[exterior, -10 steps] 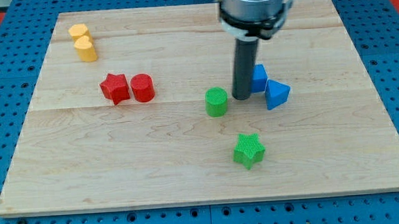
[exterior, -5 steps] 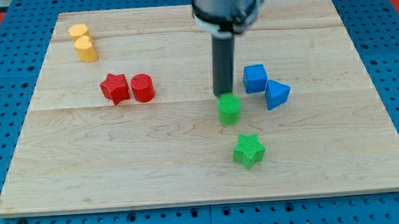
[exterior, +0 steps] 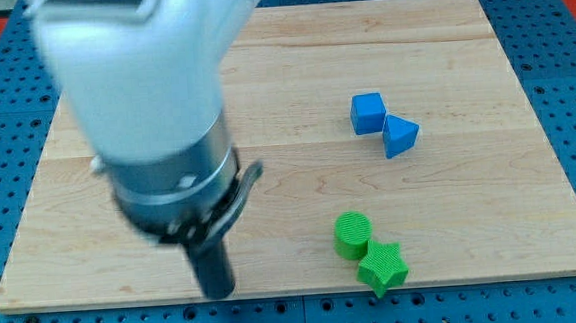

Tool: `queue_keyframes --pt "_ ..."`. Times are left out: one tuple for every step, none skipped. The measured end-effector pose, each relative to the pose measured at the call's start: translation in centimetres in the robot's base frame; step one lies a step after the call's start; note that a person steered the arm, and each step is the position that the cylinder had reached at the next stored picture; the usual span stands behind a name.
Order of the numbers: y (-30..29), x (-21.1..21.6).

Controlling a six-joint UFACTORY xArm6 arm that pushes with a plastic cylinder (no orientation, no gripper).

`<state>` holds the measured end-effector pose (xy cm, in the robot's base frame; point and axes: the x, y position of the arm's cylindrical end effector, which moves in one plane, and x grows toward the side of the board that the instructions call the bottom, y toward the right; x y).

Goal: Push the green circle into the green star

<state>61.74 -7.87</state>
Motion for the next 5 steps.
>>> queue_keyframes --pt "0.3 0.1" --pt "0.8 0.1" --pt "2.3 0.1" --pt "4.3 0.1" --pt "6.3 0.2"
